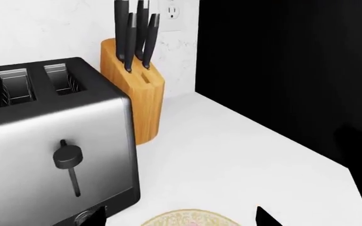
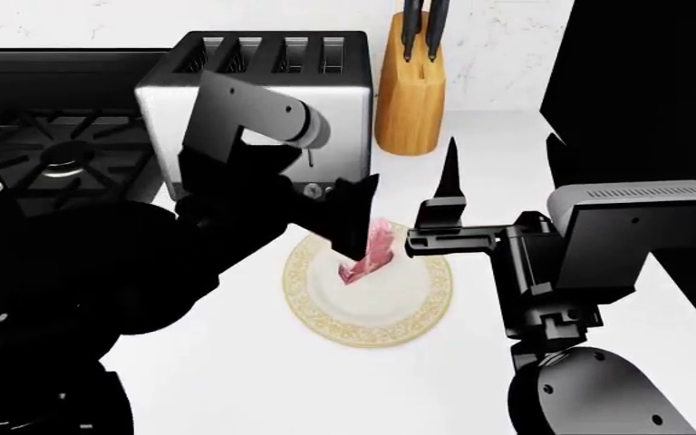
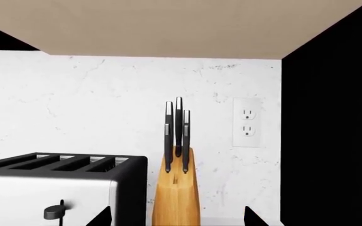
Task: Frozen meat rests on a plate on the counter. Retrieve the meat and place it in a pot on a burner. Then turn the burner on.
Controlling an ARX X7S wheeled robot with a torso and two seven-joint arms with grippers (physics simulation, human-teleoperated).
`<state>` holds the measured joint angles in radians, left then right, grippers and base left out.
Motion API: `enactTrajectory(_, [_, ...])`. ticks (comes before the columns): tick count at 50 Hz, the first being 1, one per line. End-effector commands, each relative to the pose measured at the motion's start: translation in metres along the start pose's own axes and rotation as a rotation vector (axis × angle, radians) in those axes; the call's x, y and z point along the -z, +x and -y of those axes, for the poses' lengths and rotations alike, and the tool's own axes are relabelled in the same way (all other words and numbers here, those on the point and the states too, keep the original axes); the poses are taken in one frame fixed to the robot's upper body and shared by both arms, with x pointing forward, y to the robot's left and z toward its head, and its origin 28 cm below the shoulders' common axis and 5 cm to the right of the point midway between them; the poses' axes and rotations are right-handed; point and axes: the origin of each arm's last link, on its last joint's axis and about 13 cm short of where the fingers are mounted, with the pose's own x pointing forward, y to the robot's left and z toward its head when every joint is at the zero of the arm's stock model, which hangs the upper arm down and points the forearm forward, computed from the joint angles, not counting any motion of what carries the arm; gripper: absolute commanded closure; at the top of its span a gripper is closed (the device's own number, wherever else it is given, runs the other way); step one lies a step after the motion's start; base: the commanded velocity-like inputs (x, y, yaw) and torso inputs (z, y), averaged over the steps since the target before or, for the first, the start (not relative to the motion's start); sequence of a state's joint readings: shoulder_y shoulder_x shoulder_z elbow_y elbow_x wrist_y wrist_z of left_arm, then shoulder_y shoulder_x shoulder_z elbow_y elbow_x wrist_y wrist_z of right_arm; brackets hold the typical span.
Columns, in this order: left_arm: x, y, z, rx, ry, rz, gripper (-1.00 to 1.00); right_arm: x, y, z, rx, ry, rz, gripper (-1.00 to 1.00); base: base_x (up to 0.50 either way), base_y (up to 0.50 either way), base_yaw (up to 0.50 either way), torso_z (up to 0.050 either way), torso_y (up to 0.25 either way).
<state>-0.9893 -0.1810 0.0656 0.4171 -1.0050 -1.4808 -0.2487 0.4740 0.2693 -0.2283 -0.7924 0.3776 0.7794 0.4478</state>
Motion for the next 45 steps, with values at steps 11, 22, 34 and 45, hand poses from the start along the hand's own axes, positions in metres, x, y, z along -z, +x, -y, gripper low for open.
enactTrajectory(11, [0.02, 0.007, 0.003, 0.059, -0.006, -0.096, -1.0, -0.001, -0.001, 0.001, 0.005, 0.0, 0.004, -1.0, 0.0, 0.0, 0.0, 0.0, 0.0])
enactTrajectory(22, [0.036, 0.007, 0.0, 0.049, -0.028, -0.128, -1.0, 0.0, -0.001, 0.0, 0.001, -0.005, 0.003, -1.0, 0.0, 0.0, 0.0, 0.0, 0.0])
enactTrajectory(34, [0.044, 0.006, 0.001, 0.047, -0.032, -0.145, -1.0, 0.0, -0.001, 0.0, 0.002, -0.006, 0.003, -1.0, 0.0, 0.0, 0.0, 0.0, 0.0])
enactTrajectory(45, [0.047, 0.006, 0.0, 0.041, -0.03, -0.157, -1.0, 0.0, -0.001, 0.0, 0.003, -0.01, 0.004, -1.0, 0.0, 0.0, 0.0, 0.0, 0.0])
